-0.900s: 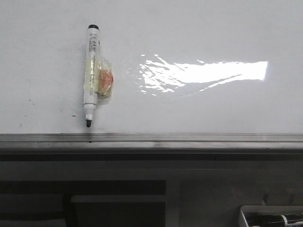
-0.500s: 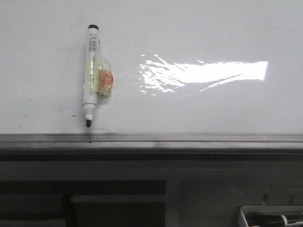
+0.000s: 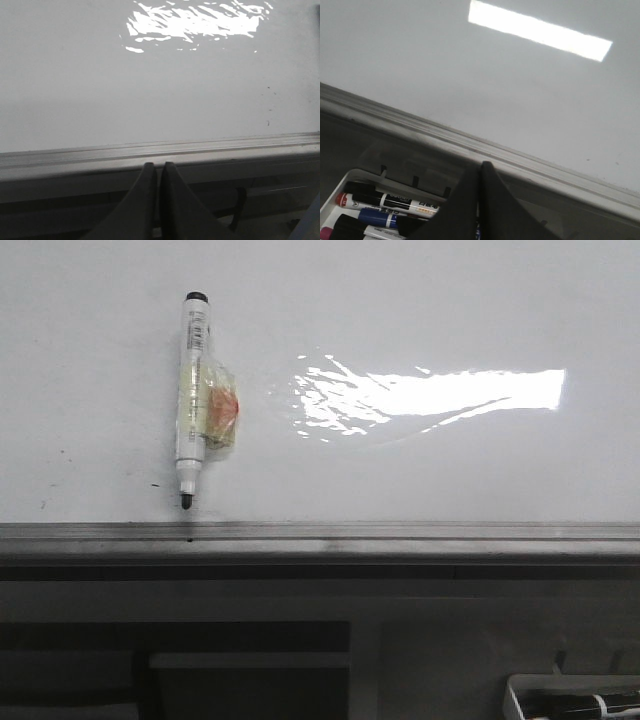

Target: Write number 5 on whiteboard

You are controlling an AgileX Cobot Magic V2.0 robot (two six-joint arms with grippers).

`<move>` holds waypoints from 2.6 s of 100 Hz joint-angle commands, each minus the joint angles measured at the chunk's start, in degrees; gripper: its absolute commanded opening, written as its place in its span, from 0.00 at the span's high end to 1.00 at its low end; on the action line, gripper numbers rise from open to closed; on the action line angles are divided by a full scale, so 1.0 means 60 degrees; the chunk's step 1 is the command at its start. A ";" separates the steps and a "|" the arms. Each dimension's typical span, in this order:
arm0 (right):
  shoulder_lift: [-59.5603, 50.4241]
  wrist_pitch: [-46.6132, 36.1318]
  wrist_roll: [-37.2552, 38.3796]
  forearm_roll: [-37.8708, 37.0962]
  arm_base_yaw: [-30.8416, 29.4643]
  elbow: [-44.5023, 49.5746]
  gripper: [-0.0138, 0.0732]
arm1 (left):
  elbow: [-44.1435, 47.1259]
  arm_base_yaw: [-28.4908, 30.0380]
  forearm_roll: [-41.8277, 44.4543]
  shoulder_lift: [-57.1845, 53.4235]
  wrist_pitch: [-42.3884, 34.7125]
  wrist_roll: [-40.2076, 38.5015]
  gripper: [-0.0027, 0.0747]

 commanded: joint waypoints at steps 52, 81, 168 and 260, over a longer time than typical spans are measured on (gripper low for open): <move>-0.0168 -0.4906 0.0390 -0.0616 -0.0062 0.0242 0.91 | 0.0169 -0.0052 -0.5170 -0.0263 -0.3363 -0.0092 0.99; -0.0104 -0.3622 0.2037 0.3902 -0.0062 -0.0304 0.91 | -0.0117 -0.0052 -0.6327 -0.0193 -0.2814 -0.0075 0.99; 0.2871 0.1749 0.1042 0.4472 -0.0062 -0.4604 0.32 | -0.5626 -0.2354 -0.5342 0.8073 0.1105 0.3452 0.45; 0.2890 0.2097 -0.1009 0.6299 -0.0045 -0.4706 0.32 | -0.6006 -0.5075 -0.6830 1.1967 -0.2473 0.3722 0.99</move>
